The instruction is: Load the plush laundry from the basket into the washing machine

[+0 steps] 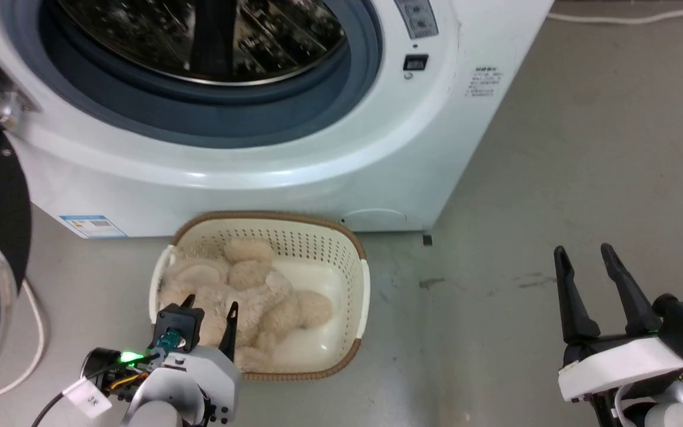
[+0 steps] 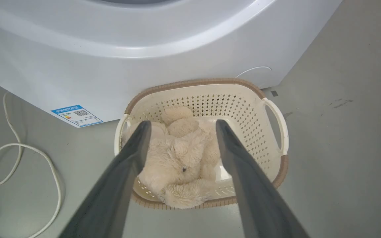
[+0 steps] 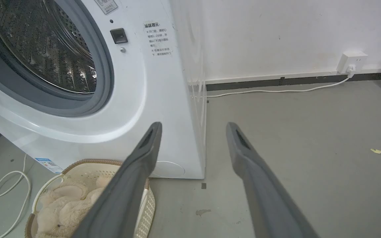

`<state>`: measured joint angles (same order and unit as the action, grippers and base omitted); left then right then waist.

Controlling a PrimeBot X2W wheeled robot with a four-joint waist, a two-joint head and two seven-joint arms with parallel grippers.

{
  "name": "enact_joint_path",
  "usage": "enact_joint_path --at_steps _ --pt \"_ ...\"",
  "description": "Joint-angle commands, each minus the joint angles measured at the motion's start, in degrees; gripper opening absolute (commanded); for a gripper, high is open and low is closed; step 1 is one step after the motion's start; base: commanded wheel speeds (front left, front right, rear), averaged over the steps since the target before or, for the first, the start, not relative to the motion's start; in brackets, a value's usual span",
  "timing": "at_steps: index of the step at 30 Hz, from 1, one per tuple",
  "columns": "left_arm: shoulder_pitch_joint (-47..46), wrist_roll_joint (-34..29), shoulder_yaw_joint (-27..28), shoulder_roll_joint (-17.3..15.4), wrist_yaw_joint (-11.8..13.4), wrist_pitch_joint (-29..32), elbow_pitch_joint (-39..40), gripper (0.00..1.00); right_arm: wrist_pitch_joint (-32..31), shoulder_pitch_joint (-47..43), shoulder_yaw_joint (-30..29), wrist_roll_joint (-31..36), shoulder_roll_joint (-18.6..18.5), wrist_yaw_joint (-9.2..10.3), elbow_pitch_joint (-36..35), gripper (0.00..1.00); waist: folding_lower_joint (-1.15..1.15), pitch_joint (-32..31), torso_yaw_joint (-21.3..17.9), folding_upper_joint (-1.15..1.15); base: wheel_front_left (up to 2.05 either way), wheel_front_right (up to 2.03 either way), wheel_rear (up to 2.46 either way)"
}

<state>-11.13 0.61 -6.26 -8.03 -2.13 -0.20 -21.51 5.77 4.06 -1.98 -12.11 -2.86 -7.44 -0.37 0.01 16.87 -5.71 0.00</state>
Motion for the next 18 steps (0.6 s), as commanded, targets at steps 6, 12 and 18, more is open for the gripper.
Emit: enact_joint_path --at_steps 6,12,18 --pt "-3.71 0.35 -1.36 -1.26 -0.68 -0.17 -4.64 1.0 1.13 2.02 -0.2 -2.33 -0.01 -0.03 0.02 1.0 -0.01 3.29 -1.26 0.0 0.0 0.0 0.0" --pt "-7.39 -0.81 -3.49 -2.89 -0.33 1.28 -8.95 1.0 1.85 3.25 0.03 -4.34 -0.01 -0.03 0.11 1.0 -0.01 6.32 -2.18 0.0 0.0 0.0 0.0" --pt "-11.47 -1.8 -5.67 -4.46 -0.85 3.18 -12.68 1.0 2.57 3.85 0.06 -6.37 -0.01 -0.03 0.1 1.0 -0.01 9.35 -3.05 0.0 0.0 0.0 0.0"
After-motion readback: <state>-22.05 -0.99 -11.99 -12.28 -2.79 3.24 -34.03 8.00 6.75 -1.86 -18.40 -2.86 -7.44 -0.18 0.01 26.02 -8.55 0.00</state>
